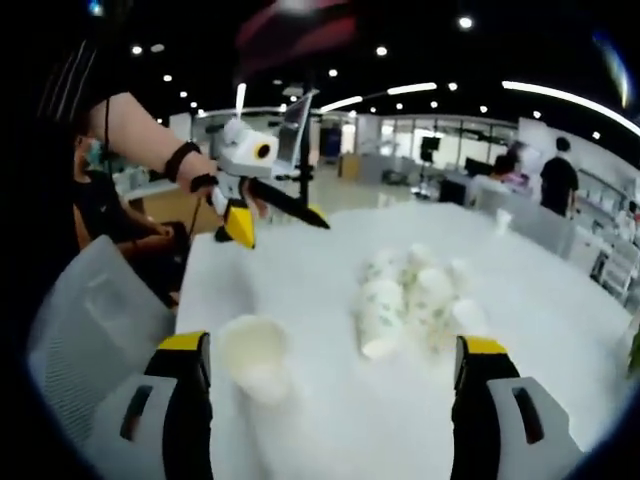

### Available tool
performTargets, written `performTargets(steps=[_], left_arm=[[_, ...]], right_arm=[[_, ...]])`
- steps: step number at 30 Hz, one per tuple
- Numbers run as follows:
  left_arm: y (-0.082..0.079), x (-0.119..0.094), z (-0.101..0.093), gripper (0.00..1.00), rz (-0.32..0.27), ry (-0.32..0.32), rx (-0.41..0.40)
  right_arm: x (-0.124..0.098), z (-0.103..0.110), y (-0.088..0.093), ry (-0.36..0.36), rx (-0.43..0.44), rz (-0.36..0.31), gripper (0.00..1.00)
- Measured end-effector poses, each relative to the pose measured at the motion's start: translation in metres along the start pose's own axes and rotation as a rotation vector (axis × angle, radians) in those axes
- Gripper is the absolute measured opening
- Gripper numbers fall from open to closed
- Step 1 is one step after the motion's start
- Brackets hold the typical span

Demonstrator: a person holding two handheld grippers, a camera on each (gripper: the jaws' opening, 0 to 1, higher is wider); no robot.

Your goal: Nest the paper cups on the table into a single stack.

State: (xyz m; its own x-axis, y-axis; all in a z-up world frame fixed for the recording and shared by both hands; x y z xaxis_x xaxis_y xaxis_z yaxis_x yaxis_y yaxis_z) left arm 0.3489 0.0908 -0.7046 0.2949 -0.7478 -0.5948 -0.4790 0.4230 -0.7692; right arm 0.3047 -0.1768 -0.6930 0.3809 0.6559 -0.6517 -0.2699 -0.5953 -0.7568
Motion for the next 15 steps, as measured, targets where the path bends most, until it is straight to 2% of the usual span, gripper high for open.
performTargets(steps=[9,11,15], left_arm=[[0.003,0.022,0.009,0.88,0.032,0.055,0.013],[0.003,0.025,0.010,0.88,0.021,0.062,0.018],[0.007,0.033,0.013,0.87,0.048,0.082,0.018]], right_arm=[[0.005,-0.010,0.016,0.012,0.031,0.026,1.00],[0.006,-0.012,0.018,0.021,0.030,0.031,1.00],[0.008,-0.014,0.018,0.024,0.035,0.035,1.00]])
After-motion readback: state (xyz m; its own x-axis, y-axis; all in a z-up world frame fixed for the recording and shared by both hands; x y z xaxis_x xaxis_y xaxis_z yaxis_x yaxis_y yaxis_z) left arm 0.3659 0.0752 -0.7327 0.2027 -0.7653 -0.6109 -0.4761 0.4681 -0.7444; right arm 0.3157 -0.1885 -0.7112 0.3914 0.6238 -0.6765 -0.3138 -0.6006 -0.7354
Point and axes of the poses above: the point that each gripper's makers call its tool centre point, and the gripper's own axes: x roughly forward along the fingers, z roughly to its left, y roughly out of its underside, the point moved 8 cm from there along -x, roughly backward along the fingers, and after that the axes turned 15 degrees about z, right-handed, at the moved point
